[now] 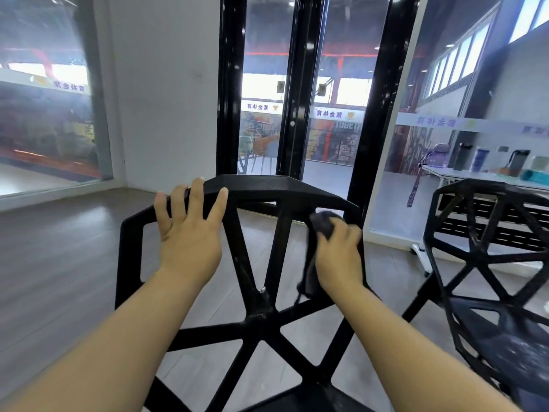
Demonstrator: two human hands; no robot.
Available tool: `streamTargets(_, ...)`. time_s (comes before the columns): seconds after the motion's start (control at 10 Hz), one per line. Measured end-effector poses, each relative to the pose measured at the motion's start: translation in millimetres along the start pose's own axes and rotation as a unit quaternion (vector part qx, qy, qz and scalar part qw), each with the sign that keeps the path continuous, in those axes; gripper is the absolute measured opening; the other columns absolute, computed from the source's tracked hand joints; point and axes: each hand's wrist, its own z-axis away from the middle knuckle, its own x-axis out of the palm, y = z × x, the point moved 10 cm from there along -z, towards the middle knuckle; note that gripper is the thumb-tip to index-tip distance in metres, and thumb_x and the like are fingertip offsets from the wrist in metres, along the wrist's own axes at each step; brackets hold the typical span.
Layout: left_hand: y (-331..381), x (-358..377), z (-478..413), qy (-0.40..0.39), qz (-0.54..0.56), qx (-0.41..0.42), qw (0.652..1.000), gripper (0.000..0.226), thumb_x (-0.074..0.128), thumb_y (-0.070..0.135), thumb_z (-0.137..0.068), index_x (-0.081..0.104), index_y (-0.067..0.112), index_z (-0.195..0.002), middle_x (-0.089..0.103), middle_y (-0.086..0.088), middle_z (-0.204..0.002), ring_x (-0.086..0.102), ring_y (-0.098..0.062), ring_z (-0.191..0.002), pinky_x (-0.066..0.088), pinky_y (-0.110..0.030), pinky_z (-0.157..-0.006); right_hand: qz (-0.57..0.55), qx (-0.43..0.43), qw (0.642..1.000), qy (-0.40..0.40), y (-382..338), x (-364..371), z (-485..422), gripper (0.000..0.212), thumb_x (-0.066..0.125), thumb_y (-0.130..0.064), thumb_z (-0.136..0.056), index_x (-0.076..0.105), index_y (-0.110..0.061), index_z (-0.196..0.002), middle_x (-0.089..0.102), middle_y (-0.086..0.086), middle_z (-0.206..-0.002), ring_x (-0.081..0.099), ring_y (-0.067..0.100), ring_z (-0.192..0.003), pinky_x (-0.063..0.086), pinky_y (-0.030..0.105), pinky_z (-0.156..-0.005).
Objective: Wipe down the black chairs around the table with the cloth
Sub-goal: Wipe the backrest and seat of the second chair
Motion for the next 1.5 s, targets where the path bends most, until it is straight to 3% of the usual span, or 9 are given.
streamTargets(0.2,-4,-1,2,-0.027,-0.013,0.023,0.999,0.075,0.073,0.001,-0.068,0.045,0.006,-0.137,0.039,-0.021,-0.140,0.024,-0.034,-0.126,0.003,-0.044,-0.106,0.031,-0.155,0.987,0.026,-93,7,-19,0.037,0.053,-0.017,-0.096,0.044,-0.011,-0.132,0.037,0.018,-0.128,0.054,0.033,-0.100,0.045,0.030,-0.078)
streamTargets(0.3,-4,-2,14,-0.013,-0.015,0.063,0.998,0.073,0.071,-0.003,-0.068,0.045,0.000,-0.135,0.034,-0.025,-0.145,0.021,-0.038,-0.136,0.001,-0.045,-0.112,0.049,-0.157,0.986,0.007,-60,34,23,0.040,0.066,-0.013,-0.087,0.055,-0.007,-0.124,0.048,0.021,-0.121,0.061,0.035,-0.080,0.051,0.034,-0.061)
streamTargets(0.4,-6,-2,41,0.005,-0.019,0.086,0.996,0.059,0.040,-0.005,-0.078,0.043,-0.002,-0.137,0.027,-0.027,-0.149,0.017,-0.040,-0.140,-0.001,-0.046,-0.115,0.076,-0.186,0.978,-0.064,-35,63,69,0.042,0.063,-0.018,-0.089,0.049,-0.011,-0.128,0.045,0.015,-0.122,0.061,0.035,-0.080,0.046,0.034,-0.056)
streamTargets(0.5,-15,5,74,-0.035,-0.015,0.065,0.997,0.083,0.042,-0.020,-0.055,0.043,-0.005,-0.136,0.035,-0.029,-0.143,0.035,-0.042,-0.131,0.002,-0.042,-0.115,0.111,-0.237,0.962,-0.081,-41,65,87,0.042,0.062,-0.020,-0.089,0.051,-0.010,-0.128,0.039,0.009,-0.126,0.060,0.032,-0.093,0.050,0.033,-0.064)
streamTargets(0.7,-35,-6,96,-0.026,0.010,0.027,0.999,0.075,0.049,-0.019,-0.060,0.046,-0.005,-0.133,0.053,-0.021,-0.126,0.043,-0.033,-0.114,0.012,-0.043,-0.113,0.043,-0.134,0.990,-0.003,-52,34,31,0.037,0.050,-0.025,-0.097,0.047,-0.013,-0.131,0.038,0.012,-0.129,0.055,0.030,-0.091,0.050,0.039,-0.078)
streamTargets(1.1,-36,1,97,-0.045,0.033,0.018,0.998,0.081,0.039,-0.018,-0.053,0.045,-0.006,-0.133,0.053,-0.019,-0.124,0.041,-0.029,-0.109,0.003,-0.039,-0.114,0.124,-0.179,0.968,-0.124,-19,104,131,0.048,0.082,-0.009,-0.069,0.064,-0.004,-0.112,0.055,0.024,-0.108,0.062,0.042,-0.066,0.052,0.039,-0.040)
streamTargets(1.2,-39,0,98,-0.035,0.047,0.017,0.998,0.086,0.035,-0.023,-0.051,0.041,-0.006,-0.135,0.052,-0.019,-0.128,0.045,-0.029,-0.108,-0.002,-0.037,-0.115,0.046,-0.164,0.981,-0.098,-45,74,107,0.035,0.059,-0.021,-0.093,0.055,-0.013,-0.127,0.044,0.016,-0.123,0.059,0.037,-0.089,0.052,0.040,-0.070)
streamTargets(1.3,-47,-9,106,0.012,0.080,-0.018,0.997,0.094,0.067,-0.022,-0.056,0.031,-0.001,-0.140,0.038,-0.017,-0.125,0.039,-0.033,-0.106,0.023,-0.055,-0.106,-0.034,-0.217,0.975,0.022,-112,27,59,0.035,0.056,-0.024,-0.095,0.054,-0.014,-0.128,0.042,0.009,-0.121,0.052,0.022,-0.093,0.045,0.029,-0.079)
streamTargets(1.5,-66,-16,113,0.052,0.152,-0.096,0.982,0.098,0.084,0.001,-0.062,0.023,-0.011,-0.137,0.023,-0.017,-0.124,0.033,-0.033,-0.099,0.040,-0.045,-0.086,0.012,-0.253,0.967,0.017,-153,44,28,0.043,0.050,-0.026,-0.097,0.046,-0.019,-0.139,0.043,0.019,-0.128,0.050,0.037,-0.106,0.048,0.039,-0.082)
